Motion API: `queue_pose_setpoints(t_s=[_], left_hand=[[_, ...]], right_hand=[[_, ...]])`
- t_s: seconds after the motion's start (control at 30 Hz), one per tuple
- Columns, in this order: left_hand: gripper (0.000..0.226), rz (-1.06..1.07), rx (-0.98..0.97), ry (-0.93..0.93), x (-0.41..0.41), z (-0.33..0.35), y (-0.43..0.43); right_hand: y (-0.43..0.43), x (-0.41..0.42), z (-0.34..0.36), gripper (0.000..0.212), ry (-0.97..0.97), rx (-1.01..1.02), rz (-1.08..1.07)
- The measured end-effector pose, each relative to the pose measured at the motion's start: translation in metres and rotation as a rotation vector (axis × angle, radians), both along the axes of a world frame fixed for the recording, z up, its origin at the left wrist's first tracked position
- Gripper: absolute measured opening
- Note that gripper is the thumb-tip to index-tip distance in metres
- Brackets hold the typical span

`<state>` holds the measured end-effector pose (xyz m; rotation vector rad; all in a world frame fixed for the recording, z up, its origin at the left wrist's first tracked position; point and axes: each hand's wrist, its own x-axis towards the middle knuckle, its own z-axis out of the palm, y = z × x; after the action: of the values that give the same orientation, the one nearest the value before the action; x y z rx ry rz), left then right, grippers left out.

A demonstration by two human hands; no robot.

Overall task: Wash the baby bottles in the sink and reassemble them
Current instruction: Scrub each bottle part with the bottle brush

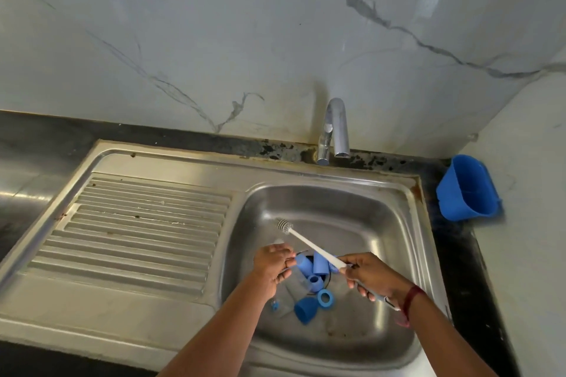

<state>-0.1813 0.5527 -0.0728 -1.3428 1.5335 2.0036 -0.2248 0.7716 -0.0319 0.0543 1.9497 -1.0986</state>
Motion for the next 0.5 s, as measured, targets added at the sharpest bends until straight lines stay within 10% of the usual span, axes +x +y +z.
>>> queue_pose_setpoints(t_s=[0.2, 0.5], left_hand=[[0.021, -0.353, -0.700, -0.073, -0.002, -0.026, -0.033], [0.039, -0.865, -0.871, -0.106, -0.024, -0.074, -0.044]], right_hand=[[0.004, -0.001, 0.004, 0.025, 0.104, 0.128, -0.025], [0.001, -0.015, -0.010, 0.024, 0.263, 0.334, 0.084]])
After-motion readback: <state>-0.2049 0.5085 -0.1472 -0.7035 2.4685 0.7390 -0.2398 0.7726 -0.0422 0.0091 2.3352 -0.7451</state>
